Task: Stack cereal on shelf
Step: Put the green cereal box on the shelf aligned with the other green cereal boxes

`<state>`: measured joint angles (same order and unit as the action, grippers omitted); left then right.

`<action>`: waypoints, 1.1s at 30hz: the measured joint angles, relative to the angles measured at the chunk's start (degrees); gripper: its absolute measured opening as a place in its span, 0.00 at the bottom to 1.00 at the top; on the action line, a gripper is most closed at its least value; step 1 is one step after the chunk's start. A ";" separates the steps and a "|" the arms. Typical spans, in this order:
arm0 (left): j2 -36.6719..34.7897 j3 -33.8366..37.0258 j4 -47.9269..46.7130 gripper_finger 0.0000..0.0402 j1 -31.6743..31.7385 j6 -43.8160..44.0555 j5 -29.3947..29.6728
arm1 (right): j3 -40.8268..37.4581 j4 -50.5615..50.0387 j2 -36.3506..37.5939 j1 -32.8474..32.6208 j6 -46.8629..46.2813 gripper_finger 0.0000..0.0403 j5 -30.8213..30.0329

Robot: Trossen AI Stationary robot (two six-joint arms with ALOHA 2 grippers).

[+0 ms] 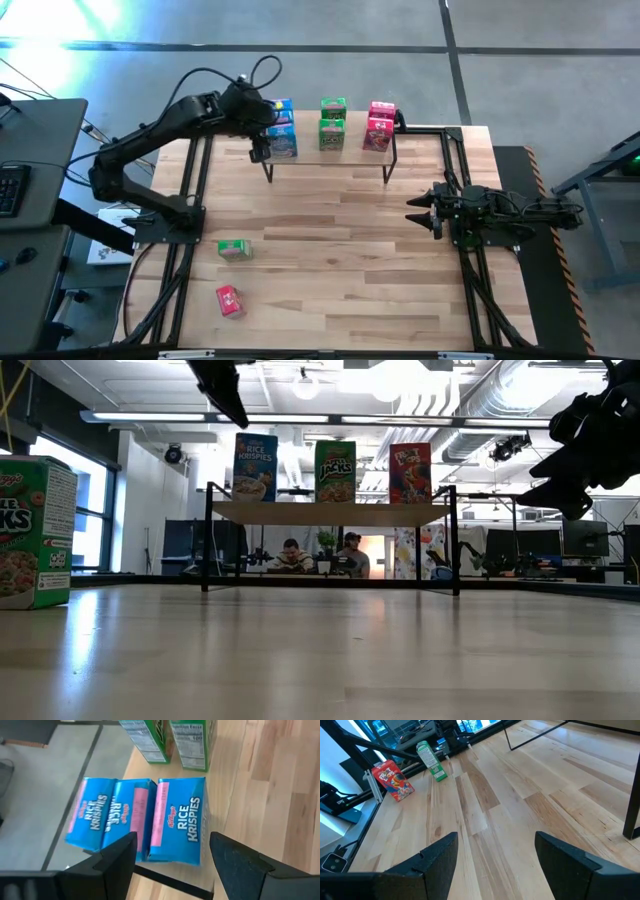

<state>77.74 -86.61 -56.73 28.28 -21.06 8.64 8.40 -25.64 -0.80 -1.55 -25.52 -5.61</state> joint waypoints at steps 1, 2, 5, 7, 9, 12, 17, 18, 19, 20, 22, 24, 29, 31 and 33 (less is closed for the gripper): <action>-0.60 0.00 -0.06 0.60 -0.10 0.00 0.12 | 0.00 -0.01 0.00 -0.01 0.01 0.64 0.00; -1.25 0.00 -0.16 0.60 -0.27 0.01 0.40 | 0.00 0.01 0.00 0.00 0.02 0.64 0.00; -3.42 0.00 -0.57 0.60 -0.97 0.85 1.12 | 0.00 -0.01 0.00 0.00 0.02 0.64 -0.01; -4.87 0.00 -0.85 0.60 -1.59 2.00 1.16 | 0.00 0.00 0.00 -0.01 0.02 0.64 0.00; -6.34 0.00 -2.02 0.60 -2.43 3.45 1.17 | 0.00 -0.01 0.00 0.00 0.02 0.64 0.00; -8.57 0.00 -4.43 0.60 -4.52 6.27 1.11 | 0.00 -0.01 0.00 -0.02 0.01 0.64 0.00; -11.24 0.00 -12.13 0.60 -9.57 12.30 1.10 | 0.00 -0.01 0.00 -0.02 0.02 0.64 0.00; -11.53 0.00 -13.86 0.60 -10.68 13.84 1.10 | 0.00 0.00 0.00 -0.01 0.02 0.64 0.00; -11.74 0.00 -15.72 0.60 -11.97 15.57 1.12 | 0.00 0.01 0.00 0.00 0.01 0.64 0.00; -11.84 0.00 -17.49 0.60 -13.21 17.23 1.10 | 0.00 -0.01 0.00 0.00 0.00 0.64 -0.01; -11.84 0.00 -20.81 0.60 -15.77 20.36 0.89 | 0.00 -0.01 0.00 -0.01 0.02 0.64 0.00; -11.83 0.00 -23.73 0.60 -18.49 22.98 -0.17 | 0.00 0.00 0.00 0.00 0.00 0.64 0.00; -11.77 0.00 -27.56 0.60 -25.87 29.55 -0.81 | 0.00 -0.01 0.00 0.00 0.00 0.64 0.00; -11.77 0.00 -28.05 0.60 -28.74 32.03 -0.54 | 0.00 0.00 0.01 0.00 0.00 0.64 0.00; -11.77 0.00 -28.31 0.60 -31.32 34.25 0.13 | 0.00 -0.01 0.00 -0.02 0.02 0.64 0.00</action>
<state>65.98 -86.61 -85.04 -3.04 13.19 8.77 8.40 -25.65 -0.80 -1.56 -25.50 -5.61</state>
